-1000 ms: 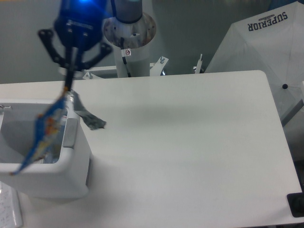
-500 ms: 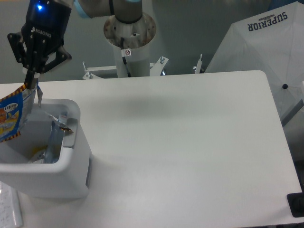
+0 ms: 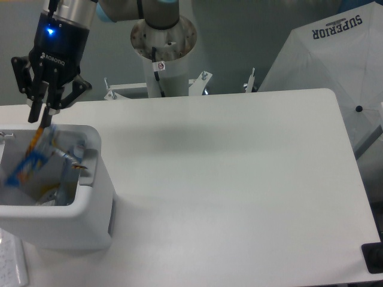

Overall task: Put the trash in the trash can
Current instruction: 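Release the snack bag into the bin and raise the gripper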

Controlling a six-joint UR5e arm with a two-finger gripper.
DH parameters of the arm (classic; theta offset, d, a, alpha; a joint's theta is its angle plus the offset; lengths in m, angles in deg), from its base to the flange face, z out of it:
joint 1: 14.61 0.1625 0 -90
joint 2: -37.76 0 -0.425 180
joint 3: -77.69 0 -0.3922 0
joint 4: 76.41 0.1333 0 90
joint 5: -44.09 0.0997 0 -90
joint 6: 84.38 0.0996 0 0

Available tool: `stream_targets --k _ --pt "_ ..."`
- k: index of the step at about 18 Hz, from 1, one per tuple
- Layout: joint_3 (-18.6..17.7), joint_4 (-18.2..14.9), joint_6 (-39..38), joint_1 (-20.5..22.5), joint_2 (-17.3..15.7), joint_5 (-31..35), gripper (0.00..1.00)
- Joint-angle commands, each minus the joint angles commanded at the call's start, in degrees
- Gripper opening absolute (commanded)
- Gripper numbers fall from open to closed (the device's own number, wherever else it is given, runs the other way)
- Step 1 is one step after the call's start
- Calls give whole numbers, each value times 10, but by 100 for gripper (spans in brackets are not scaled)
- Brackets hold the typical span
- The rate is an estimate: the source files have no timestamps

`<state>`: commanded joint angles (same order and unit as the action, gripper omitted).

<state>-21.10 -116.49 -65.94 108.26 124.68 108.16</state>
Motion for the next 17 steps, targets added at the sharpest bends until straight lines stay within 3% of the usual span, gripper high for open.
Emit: stream_targets --k 4,9,12,17 --pt "5 2 14 20 -4 31 100" --pt "46 -1 47 67 2 164 100" --pt "29 -6 148 108 4 228 100" --pt "-17 -6 296 156 4 276 100"
